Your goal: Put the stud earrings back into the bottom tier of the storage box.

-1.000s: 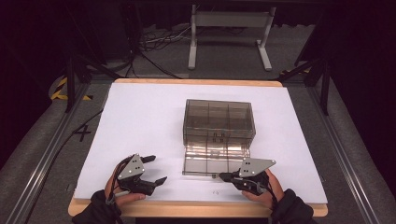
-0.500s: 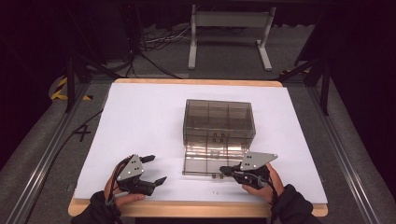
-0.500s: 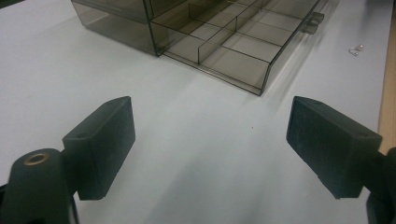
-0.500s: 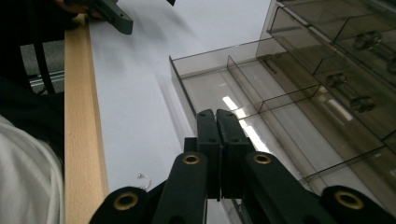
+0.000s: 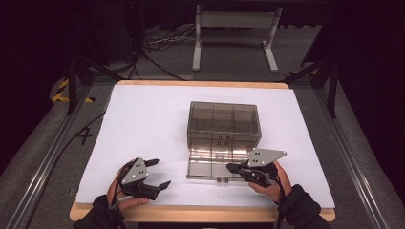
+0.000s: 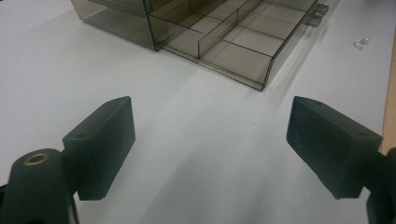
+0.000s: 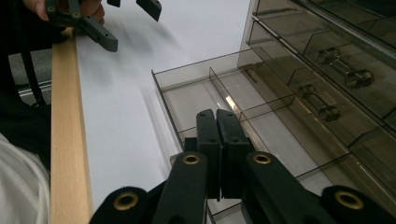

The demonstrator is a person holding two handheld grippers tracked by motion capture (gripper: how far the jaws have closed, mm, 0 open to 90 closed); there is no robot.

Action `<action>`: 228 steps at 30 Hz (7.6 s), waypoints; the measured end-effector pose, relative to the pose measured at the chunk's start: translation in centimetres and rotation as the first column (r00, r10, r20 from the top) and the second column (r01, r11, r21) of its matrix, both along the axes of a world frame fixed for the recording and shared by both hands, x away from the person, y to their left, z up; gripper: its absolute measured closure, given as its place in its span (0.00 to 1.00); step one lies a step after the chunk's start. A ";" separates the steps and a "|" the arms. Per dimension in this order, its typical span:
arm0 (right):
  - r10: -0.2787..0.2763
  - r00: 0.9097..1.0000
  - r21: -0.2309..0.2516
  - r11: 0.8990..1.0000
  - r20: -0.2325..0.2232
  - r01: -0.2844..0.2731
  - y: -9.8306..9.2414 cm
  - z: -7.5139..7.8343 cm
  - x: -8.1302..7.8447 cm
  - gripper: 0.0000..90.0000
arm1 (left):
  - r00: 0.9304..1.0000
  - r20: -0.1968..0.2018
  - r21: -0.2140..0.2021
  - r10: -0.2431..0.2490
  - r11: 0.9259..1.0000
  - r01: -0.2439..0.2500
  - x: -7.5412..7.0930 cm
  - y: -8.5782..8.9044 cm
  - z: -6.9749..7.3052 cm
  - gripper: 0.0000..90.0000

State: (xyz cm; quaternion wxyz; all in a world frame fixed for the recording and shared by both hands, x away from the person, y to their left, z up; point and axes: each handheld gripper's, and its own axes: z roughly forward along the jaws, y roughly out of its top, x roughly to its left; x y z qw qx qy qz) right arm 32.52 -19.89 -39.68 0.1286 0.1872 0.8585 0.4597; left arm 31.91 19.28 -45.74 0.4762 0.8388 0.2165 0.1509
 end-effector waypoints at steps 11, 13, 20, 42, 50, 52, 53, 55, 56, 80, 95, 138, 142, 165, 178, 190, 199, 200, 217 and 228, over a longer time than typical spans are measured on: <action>-0.017 1.000 -0.002 1.000 -0.009 0.017 0.7 0.1 0.6 0.99 | 1.000 0.003 0.001 0.001 1.000 -0.001 0.0 0.0 0.0 0.18; -0.018 1.000 -0.009 1.000 -0.015 0.018 1.0 -0.1 0.9 0.99 | 1.000 0.003 0.004 -0.001 1.000 0.001 0.0 0.0 0.0 0.18; -0.025 0.999 -0.034 0.999 -0.021 0.024 1.8 -0.4 1.4 0.99 | 1.000 -0.001 0.023 0.001 1.000 -0.001 0.0 -0.2 0.0 0.17; -0.094 0.992 -0.110 0.990 -0.082 0.085 2.6 -2.2 2.6 0.99 | 1.000 -0.014 0.040 -0.008 0.999 0.009 0.1 -0.4 0.0 0.17; -0.094 0.992 -0.122 0.989 -0.083 0.083 2.6 -2.2 2.1 0.99 | 1.000 -0.013 0.042 -0.008 0.999 0.009 0.1 -0.4 0.0 0.17; -0.093 0.992 -0.127 0.989 -0.087 0.082 2.7 -2.4 2.0 0.99 | 1.000 -0.011 0.042 -0.005 0.999 0.005 0.1 -0.5 -0.1 0.17; -0.094 0.991 -0.129 0.988 -0.092 0.082 2.7 -2.5 1.9 0.99 | 1.000 -0.011 0.042 -0.005 0.999 0.005 0.1 -0.5 -0.1 0.17; -0.097 0.991 -0.137 0.987 -0.095 0.084 2.6 -2.8 1.9 0.99 | 1.000 -0.013 0.042 -0.005 0.999 0.006 0.1 -0.5 -0.1 0.17; -0.100 0.990 -0.140 0.986 -0.098 0.085 2.6 -2.8 1.9 0.99 | 1.000 -0.013 0.043 -0.006 0.999 0.007 0.1 -0.5 -0.1 0.17; -0.116 0.990 -0.112 0.988 -0.077 0.107 1.7 -2.0 0.4 0.94 | 1.000 -0.016 0.044 -0.009 0.999 0.009 0.2 -0.6 -0.1 0.16; -0.025 0.995 -0.106 0.994 -0.092 0.015 2.0 -2.3 -3.3 0.93 | 1.000 -0.028 0.046 -0.008 0.999 0.009 0.2 -0.6 -0.1 0.16; 0.002 0.989 -0.183 0.983 -0.151 -0.030 3.3 -4.7 -4.1 0.96 | 1.000 -0.020 0.061 -0.009 0.998 0.011 0.2 -0.6 -0.1 0.15; 0.002 0.990 -0.187 0.982 -0.138 -0.028 3.3 -4.6 -4.1 0.96 | 1.000 -0.020 0.061 -0.010 0.998 0.011 0.2 -0.6 -0.1 0.15; -0.022 0.999 -0.113 0.993 -0.042 0.017 2.2 -2.1 -3.9 0.96 | 1.000 -0.021 0.065 -0.007 0.998 0.009 0.2 -0.7 -0.1 0.15; -0.047 0.999 -0.095 0.994 -0.003 0.046 1.8 -1.0 -3.0 0.96 | 1.000 -0.022 0.064 -0.009 0.998 0.011 0.2 -0.7 -0.1 0.15; -0.079 0.997 -0.080 0.994 0.005 0.079 1.8 -0.4 -1.4 0.96 | 1.000 -0.026 0.059 -0.005 0.998 0.007 0.3 -0.7 -0.1 0.15; -0.086 0.996 -0.089 0.992 0.004 0.086 2.1 -0.5 -0.5 0.96 | 1.000 -0.026 0.064 -0.008 0.998 0.009 0.3 -0.7 -0.1 0.15; -0.089 0.996 -0.090 0.992 0.001 0.089 2.1 -0.5 -0.4 0.96 | 1.000 -0.026 0.064 -0.008 0.998 0.010 0.3 -0.7 -0.1 0.15; -0.110 0.992 -0.146 0.984 -0.055 0.101 2.6 -2.1 0.9 0.96 | 1.000 -0.024 0.058 -0.007 0.998 0.009 0.2 -0.6 -0.1 0.15; -0.119 0.988 -0.172 0.980 -0.094 0.102 2.6 -2.7 1.6 0.96 | 1.000 -0.023 0.052 -0.011 0.999 0.012 0.3 -0.6 -0.1 0.15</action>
